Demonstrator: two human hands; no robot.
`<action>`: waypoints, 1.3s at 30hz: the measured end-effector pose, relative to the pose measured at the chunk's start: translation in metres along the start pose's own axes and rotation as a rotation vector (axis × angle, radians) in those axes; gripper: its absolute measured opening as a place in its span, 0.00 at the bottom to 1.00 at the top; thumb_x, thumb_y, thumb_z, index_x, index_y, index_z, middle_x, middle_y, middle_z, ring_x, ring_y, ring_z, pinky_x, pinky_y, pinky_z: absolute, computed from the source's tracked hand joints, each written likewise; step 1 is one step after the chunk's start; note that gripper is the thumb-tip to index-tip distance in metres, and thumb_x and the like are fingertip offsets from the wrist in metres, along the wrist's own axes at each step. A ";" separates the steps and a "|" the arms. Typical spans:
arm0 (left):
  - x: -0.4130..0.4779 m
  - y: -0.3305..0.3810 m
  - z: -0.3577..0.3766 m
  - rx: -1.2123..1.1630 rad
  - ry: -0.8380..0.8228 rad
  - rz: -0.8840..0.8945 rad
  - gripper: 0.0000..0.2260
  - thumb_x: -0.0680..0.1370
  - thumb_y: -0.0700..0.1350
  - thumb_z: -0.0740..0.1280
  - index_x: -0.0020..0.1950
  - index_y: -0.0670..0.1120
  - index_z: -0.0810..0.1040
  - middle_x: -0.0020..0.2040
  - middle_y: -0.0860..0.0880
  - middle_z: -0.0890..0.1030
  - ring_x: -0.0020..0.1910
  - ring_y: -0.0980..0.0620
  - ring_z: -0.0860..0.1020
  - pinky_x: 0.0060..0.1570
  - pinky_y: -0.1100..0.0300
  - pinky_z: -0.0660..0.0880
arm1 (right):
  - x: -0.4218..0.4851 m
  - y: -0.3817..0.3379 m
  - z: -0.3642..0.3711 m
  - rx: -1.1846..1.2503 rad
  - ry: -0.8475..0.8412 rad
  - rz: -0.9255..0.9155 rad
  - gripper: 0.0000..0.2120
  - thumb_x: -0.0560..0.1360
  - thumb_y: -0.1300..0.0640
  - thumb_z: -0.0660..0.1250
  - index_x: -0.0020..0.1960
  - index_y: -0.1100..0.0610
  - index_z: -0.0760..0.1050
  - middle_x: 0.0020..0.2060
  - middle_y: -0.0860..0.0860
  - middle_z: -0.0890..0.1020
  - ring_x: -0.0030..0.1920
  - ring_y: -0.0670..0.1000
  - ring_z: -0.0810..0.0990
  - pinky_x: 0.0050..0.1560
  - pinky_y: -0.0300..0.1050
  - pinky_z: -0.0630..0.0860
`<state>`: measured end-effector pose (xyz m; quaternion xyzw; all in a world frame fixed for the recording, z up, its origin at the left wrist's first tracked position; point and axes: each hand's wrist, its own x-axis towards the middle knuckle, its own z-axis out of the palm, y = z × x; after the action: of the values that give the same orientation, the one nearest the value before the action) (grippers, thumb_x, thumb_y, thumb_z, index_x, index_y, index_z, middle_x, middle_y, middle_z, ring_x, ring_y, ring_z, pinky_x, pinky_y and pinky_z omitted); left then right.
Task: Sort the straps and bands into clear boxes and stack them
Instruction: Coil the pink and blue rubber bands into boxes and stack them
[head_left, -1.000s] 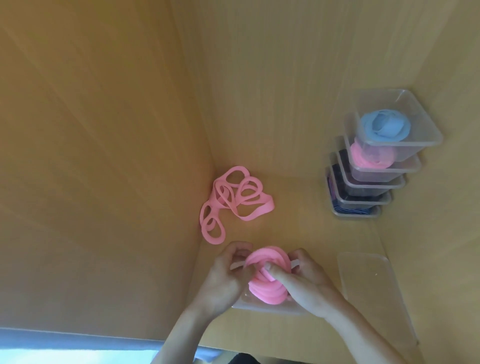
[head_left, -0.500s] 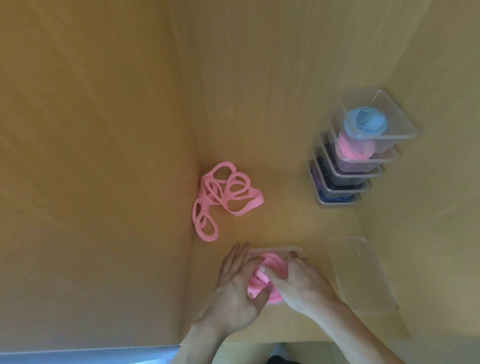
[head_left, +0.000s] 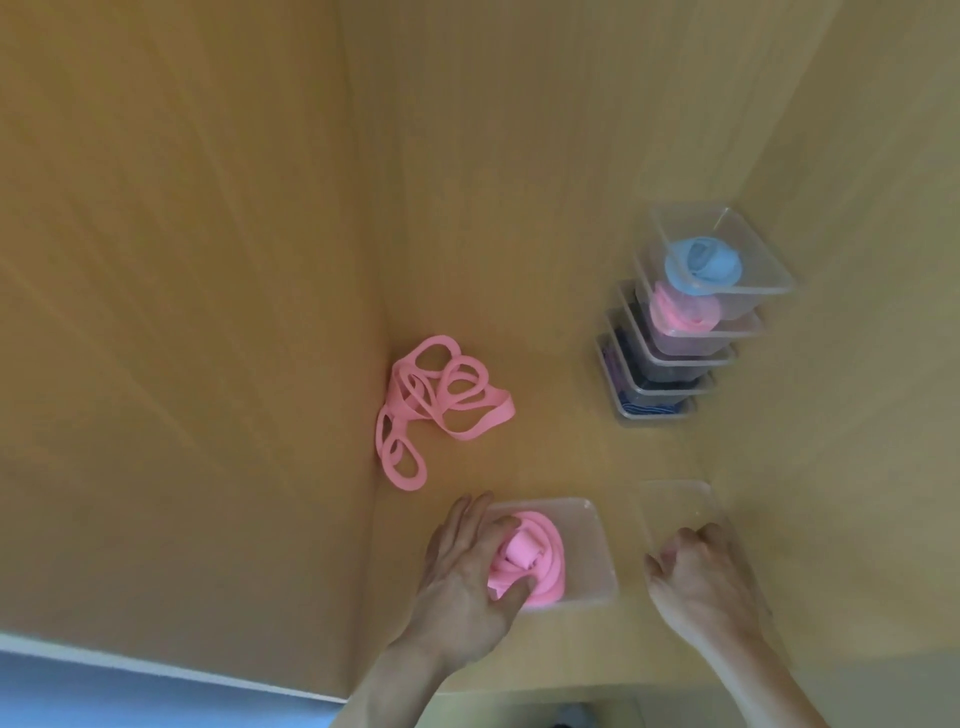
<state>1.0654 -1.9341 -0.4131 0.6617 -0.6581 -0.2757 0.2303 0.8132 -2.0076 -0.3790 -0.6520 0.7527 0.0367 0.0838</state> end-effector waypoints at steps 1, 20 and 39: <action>0.000 0.000 0.000 0.003 -0.005 -0.002 0.26 0.77 0.63 0.62 0.75 0.64 0.63 0.81 0.62 0.46 0.78 0.64 0.35 0.79 0.53 0.46 | 0.001 0.001 0.007 -0.011 -0.009 0.002 0.12 0.78 0.41 0.64 0.50 0.50 0.75 0.50 0.50 0.70 0.55 0.52 0.74 0.55 0.44 0.72; 0.005 -0.005 0.004 -0.075 0.050 0.001 0.24 0.75 0.58 0.70 0.70 0.65 0.68 0.76 0.70 0.54 0.77 0.67 0.42 0.77 0.54 0.55 | 0.000 0.023 0.033 0.455 0.015 0.185 0.07 0.77 0.52 0.70 0.40 0.49 0.81 0.48 0.55 0.81 0.56 0.59 0.78 0.61 0.52 0.74; 0.017 0.050 -0.054 -0.816 0.178 -0.213 0.30 0.72 0.53 0.76 0.72 0.57 0.70 0.69 0.60 0.74 0.58 0.73 0.74 0.56 0.72 0.70 | -0.047 -0.007 -0.077 0.968 -0.139 -0.592 0.12 0.78 0.64 0.68 0.40 0.50 0.77 0.47 0.43 0.77 0.45 0.43 0.76 0.50 0.31 0.69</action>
<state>1.0642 -1.9555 -0.3404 0.6018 -0.4006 -0.4776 0.4992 0.8207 -1.9755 -0.2942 -0.7183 0.4619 -0.2946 0.4288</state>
